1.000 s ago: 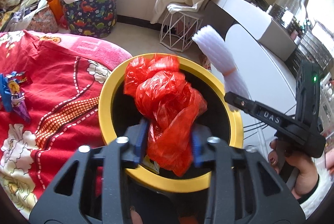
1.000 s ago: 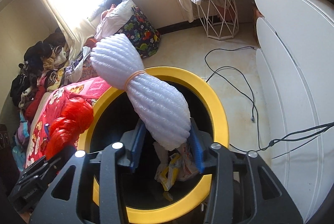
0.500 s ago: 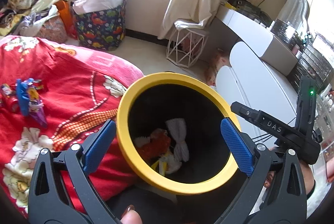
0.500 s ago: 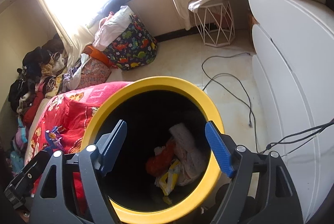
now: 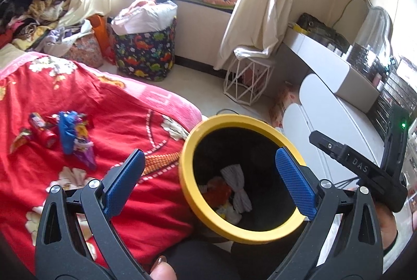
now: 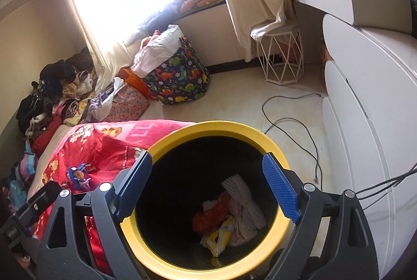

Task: Collect trash
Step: 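Move both grippers back to the remaining wrappers and glove on the bedspread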

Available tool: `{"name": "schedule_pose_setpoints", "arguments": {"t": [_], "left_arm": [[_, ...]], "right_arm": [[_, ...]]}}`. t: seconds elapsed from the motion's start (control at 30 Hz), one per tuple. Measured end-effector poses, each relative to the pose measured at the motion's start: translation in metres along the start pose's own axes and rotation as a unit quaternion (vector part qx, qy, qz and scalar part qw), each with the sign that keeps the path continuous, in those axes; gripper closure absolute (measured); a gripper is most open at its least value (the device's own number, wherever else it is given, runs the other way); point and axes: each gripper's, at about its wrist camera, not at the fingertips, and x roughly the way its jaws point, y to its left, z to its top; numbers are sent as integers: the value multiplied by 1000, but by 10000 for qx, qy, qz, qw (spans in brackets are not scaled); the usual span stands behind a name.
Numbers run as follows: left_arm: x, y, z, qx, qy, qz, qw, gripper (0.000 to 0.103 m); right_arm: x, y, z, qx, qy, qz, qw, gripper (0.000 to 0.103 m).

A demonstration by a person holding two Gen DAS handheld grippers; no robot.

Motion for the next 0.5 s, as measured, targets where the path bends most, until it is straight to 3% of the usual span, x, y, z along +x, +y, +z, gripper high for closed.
{"name": "schedule_pose_setpoints", "arguments": {"t": [0.5], "left_arm": [[-31,29,12,-173,-436,341,9983,11]], "right_arm": [[-15,46,1,-539,-202,378,9976,17]]}}
